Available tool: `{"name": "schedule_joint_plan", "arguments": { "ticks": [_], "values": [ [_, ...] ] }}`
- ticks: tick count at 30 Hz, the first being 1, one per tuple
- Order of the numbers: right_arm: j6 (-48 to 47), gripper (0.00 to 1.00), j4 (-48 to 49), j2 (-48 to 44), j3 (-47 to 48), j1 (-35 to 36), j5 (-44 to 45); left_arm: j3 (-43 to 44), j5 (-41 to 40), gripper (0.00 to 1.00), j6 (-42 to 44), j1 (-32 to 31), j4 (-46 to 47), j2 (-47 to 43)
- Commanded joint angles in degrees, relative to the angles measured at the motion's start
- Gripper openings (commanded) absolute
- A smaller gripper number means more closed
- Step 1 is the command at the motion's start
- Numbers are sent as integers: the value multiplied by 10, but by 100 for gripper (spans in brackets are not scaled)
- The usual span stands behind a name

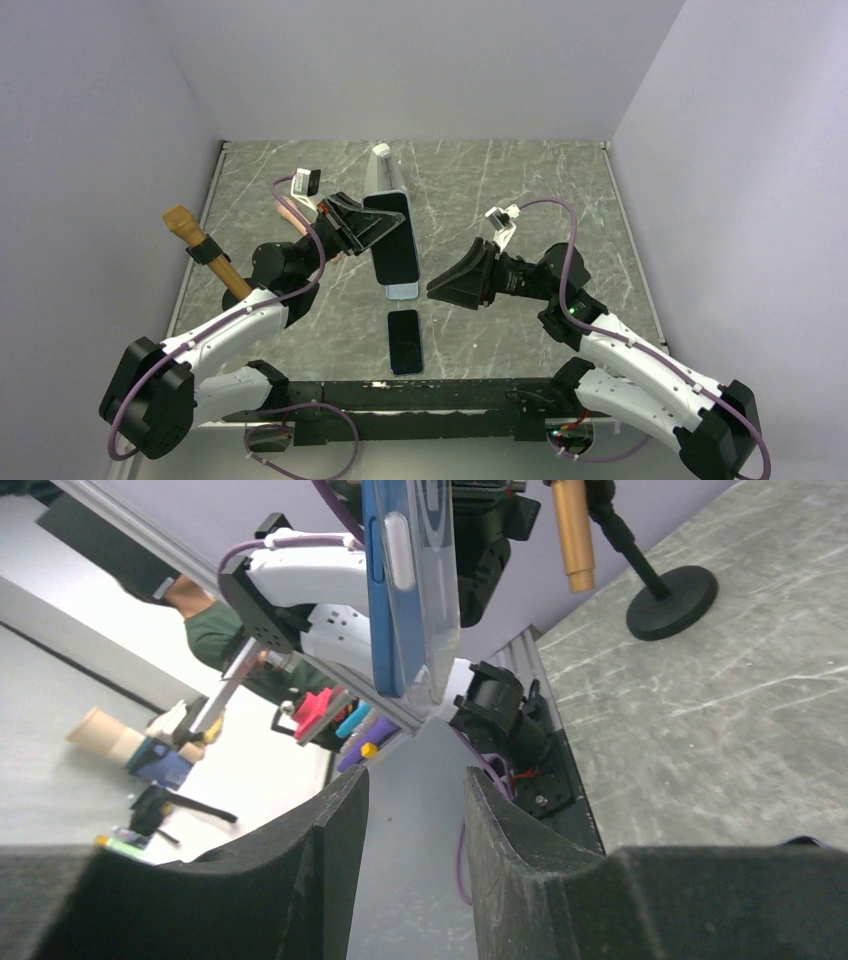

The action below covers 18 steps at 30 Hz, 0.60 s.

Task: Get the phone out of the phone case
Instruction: Remove the phone case from the phone.

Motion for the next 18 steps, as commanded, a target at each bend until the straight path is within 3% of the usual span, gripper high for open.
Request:
{"name": "schedule_joint_plan", "arguments": {
  "ticks": [1,5,18],
  "values": [
    [61,43,110,28,21,2,-20,13,6,0,16,2,20,-25],
    [76,34,140,36,26,2,-25,5,7,0,23,3,9,-34],
    [95,27,182,73,24,8,-18,-5,8,0,48,2,-26,-51]
  ]
}}
